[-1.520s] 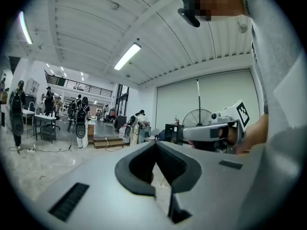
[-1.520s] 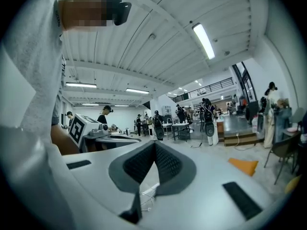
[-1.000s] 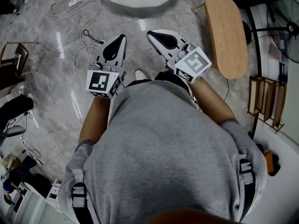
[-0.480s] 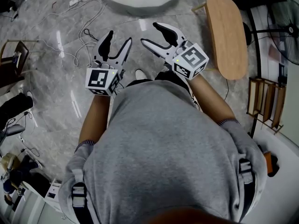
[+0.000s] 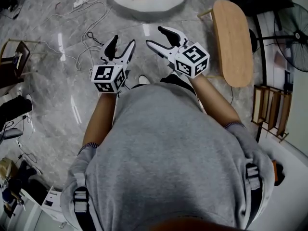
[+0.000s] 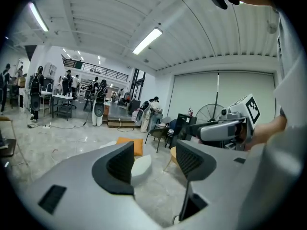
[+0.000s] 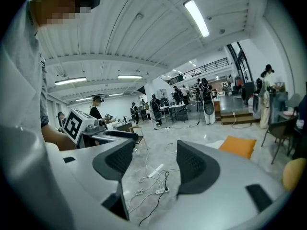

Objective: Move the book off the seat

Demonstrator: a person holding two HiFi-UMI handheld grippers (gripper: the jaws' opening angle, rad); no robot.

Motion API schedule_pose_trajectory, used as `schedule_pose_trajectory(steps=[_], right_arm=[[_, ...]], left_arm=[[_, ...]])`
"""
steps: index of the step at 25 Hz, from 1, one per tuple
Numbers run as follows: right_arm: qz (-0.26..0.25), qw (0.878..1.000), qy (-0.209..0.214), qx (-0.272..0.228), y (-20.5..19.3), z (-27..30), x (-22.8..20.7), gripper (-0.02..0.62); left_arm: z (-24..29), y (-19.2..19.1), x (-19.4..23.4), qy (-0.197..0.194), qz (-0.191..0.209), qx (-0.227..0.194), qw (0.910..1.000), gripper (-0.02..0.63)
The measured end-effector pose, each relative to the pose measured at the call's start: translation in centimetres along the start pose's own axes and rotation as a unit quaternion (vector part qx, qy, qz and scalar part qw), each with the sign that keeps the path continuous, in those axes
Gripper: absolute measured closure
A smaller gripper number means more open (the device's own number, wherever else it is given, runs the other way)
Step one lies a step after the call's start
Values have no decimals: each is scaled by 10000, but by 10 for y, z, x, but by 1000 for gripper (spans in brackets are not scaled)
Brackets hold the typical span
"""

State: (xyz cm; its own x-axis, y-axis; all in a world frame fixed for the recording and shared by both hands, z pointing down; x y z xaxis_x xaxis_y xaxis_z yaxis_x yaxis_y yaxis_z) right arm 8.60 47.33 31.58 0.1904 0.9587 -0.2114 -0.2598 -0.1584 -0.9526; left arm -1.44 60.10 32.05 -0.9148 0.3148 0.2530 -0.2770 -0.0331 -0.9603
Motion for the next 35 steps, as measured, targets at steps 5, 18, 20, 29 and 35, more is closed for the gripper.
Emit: schedule_pose_trajectory(steps=[5,18,20,29,35], right_arm=[[136,9995,-74,288,-8,13,-11,293],[323,9986,174,367,8,40,-116,293],[319,9985,227,383,16,46,-140,293],[307,9971,495,491,42,50,-246,293],[325,9958,662,541,50,53,-301,293]], left_arm=[[11,-8,15,150,-106,215,9996,307],[112,0,25,389,-130,482,9980,307],[137,6,27,422,-126,502,9978,307],[236,25,15,698,-112,497,9963,307],[286,27,7,855,-130,527,9949,307]])
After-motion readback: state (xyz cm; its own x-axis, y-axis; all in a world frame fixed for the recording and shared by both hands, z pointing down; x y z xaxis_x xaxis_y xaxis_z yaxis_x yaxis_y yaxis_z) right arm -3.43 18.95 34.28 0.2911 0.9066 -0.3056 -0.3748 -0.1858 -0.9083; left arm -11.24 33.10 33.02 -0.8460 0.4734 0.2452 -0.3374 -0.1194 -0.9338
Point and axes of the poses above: the fingertips, and each gripper's own axes: z forward along the fingers, x to its left, y out of its top, the point moved 5 cm from there along -z, backward along the fingers, and after that the axes turned 6 degrees about -x, right-handed, at the moved point
